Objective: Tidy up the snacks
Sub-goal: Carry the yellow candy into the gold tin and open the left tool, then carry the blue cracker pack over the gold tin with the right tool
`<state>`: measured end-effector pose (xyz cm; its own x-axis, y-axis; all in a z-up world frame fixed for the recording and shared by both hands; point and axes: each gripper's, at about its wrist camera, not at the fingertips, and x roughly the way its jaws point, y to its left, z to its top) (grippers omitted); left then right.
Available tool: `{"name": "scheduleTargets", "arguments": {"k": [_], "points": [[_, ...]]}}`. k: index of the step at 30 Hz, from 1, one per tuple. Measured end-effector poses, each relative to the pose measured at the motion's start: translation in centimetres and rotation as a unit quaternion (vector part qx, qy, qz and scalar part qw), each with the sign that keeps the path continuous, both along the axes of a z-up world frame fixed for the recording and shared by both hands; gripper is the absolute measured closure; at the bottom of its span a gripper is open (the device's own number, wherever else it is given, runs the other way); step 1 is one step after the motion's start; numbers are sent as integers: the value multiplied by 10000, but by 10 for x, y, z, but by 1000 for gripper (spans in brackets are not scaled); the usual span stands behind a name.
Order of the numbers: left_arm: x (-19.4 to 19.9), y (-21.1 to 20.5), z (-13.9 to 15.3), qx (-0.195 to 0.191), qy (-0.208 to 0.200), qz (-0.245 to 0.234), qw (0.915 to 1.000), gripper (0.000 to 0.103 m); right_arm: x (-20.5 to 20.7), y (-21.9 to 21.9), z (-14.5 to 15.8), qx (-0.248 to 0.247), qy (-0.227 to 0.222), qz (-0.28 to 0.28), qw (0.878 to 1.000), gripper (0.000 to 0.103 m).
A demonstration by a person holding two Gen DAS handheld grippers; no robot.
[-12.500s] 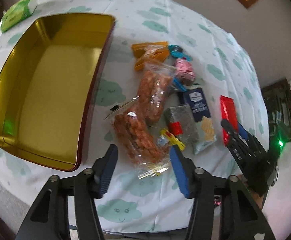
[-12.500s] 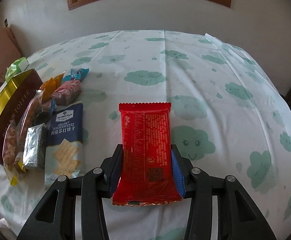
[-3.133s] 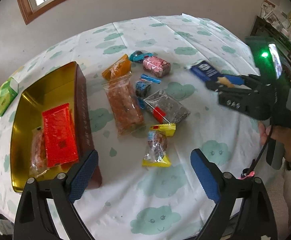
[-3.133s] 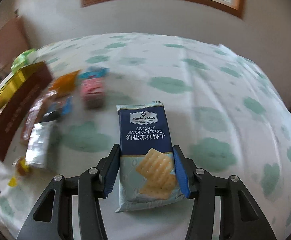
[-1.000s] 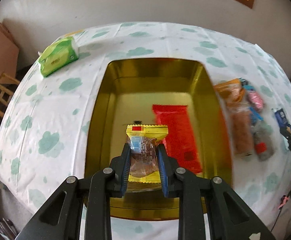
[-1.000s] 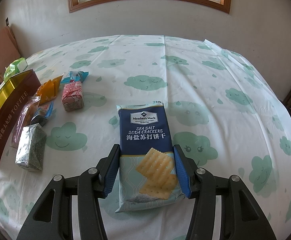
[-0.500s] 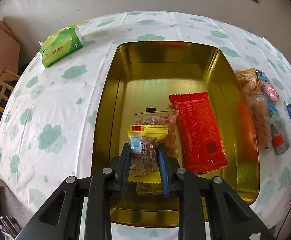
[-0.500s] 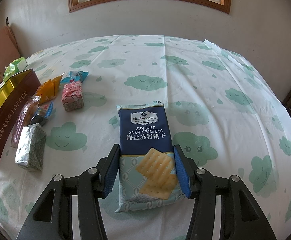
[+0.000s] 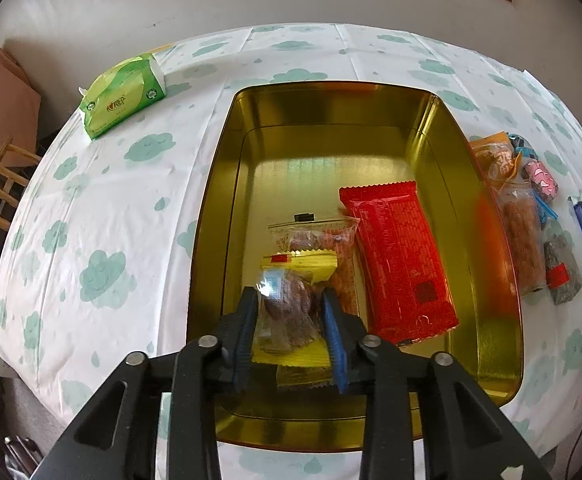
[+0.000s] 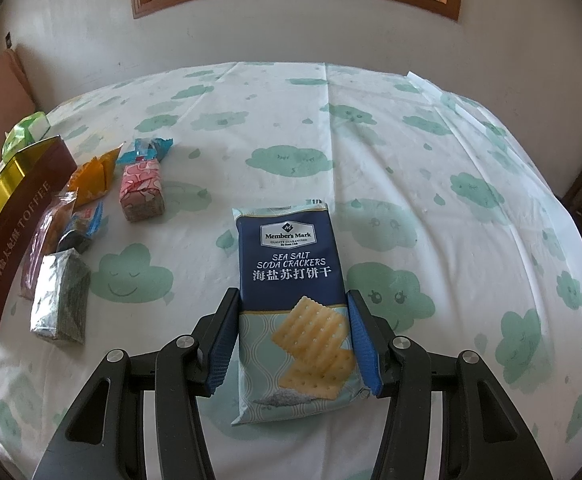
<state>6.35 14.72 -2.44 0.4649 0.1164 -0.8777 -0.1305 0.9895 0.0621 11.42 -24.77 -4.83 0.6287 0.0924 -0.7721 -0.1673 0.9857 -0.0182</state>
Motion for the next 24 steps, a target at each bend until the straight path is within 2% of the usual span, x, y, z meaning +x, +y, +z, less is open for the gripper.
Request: {"name": "scheduleTargets", "arguments": {"k": [8, 10, 16, 24], "points": [[-5, -3, 2, 25, -23, -51, 10000, 56, 4, 3, 2, -94, 143, -70, 9998, 52], [-6, -4, 3, 3, -41, -35, 10000, 47, 3, 4, 2, -105, 150, -124, 9998, 52], [-12, -7, 9, -53, -149, -54, 9999, 37, 0, 9, 3, -186, 107, -288, 9994, 52], [-22, -13, 15, -156, -256, -89, 9995, 31, -3, 12, 4, -218, 72, -458, 9987, 52]]}}
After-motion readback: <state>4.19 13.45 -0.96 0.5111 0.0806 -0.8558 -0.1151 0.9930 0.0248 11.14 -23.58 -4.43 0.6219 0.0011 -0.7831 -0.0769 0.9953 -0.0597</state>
